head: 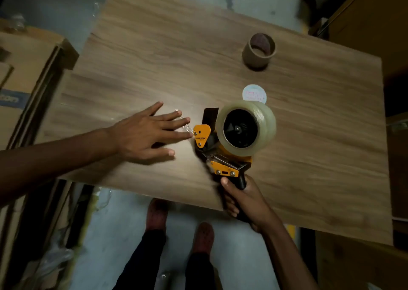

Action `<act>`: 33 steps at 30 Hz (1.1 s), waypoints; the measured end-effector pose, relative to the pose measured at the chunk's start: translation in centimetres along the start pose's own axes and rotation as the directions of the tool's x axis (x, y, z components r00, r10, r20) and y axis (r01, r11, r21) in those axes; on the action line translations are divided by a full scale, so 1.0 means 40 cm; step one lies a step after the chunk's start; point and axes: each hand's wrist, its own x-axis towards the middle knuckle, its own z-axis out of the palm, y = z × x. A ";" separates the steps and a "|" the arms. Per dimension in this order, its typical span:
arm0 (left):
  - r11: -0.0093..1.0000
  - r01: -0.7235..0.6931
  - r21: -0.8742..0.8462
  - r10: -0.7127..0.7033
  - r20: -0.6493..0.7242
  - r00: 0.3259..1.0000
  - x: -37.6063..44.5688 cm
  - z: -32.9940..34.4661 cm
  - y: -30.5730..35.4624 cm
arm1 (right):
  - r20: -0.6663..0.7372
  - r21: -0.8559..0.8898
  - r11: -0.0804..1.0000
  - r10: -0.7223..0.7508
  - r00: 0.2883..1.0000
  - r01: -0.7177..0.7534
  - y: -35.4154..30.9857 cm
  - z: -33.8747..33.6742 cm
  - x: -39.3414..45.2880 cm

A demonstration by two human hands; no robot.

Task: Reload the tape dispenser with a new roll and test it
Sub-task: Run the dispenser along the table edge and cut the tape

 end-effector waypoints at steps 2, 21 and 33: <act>1.000 0.021 0.004 -0.021 0.012 1.000 0.006 -0.014 0.013 | 0.000 0.003 1.000 0.014 1.000 -0.014 0.015 -0.044 -0.036; 0.980 0.194 -0.045 -0.188 0.110 0.976 0.020 -0.039 0.209 | 0.049 -0.061 0.998 -0.024 0.999 0.027 0.040 -0.066 -0.054; 0.984 0.178 -0.019 -0.172 0.173 0.970 0.026 -0.030 0.283 | -0.063 0.075 0.994 0.084 0.994 -0.079 0.194 -0.190 -0.289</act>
